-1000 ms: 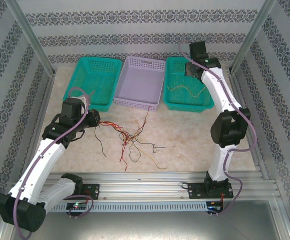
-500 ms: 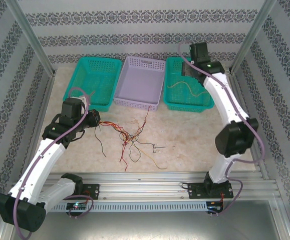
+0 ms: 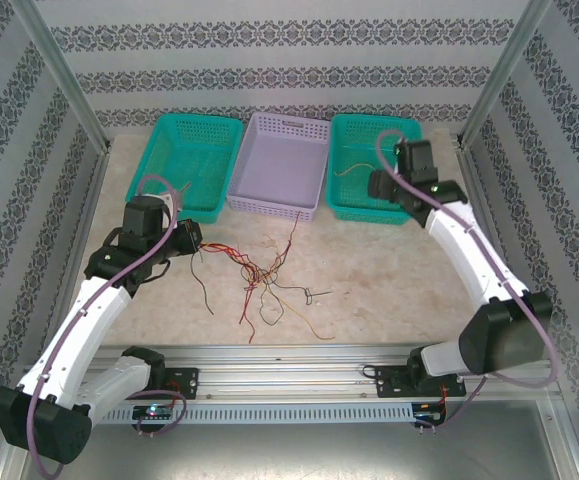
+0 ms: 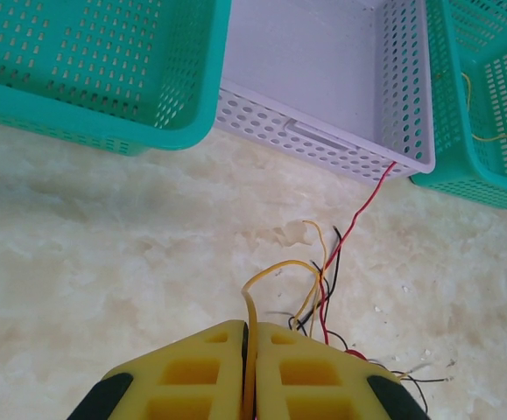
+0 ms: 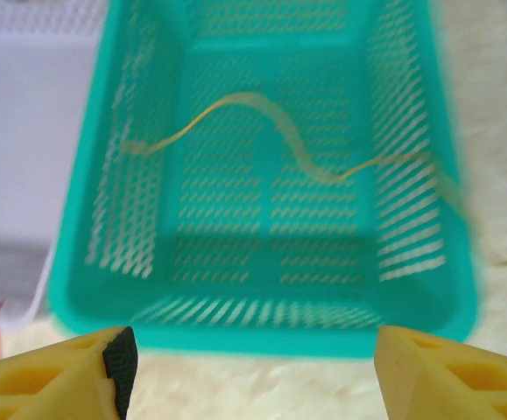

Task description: Untangle the cables

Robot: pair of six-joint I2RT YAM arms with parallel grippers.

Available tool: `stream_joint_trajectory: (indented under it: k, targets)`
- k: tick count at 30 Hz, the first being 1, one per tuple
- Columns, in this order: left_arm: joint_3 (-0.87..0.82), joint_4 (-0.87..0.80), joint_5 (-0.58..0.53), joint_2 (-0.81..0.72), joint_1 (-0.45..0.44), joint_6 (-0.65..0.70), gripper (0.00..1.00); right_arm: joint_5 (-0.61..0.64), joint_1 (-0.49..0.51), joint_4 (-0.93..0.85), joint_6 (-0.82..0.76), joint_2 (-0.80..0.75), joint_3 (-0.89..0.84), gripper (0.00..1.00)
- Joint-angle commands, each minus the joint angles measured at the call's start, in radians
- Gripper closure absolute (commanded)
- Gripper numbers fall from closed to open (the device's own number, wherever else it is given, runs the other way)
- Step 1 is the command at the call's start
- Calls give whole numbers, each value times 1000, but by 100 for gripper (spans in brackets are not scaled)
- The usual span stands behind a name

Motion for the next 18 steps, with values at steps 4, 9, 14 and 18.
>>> stream_joint_trajectory:
  k: [4, 9, 14, 18]
  targets:
    - [-17, 117, 83, 31, 5, -76, 100, -318, 188, 232, -20, -186, -149, 28]
    - [-2, 175, 76, 77, -48, -139, 100, -446, 362, 270, -95, -200, -218, 29]
    - [47, 191, 23, 108, -66, -164, 100, -470, 475, 241, -119, -155, -288, 30]
    - [92, 178, 17, 132, -68, -160, 100, -427, 523, 207, -122, -88, -323, 31]
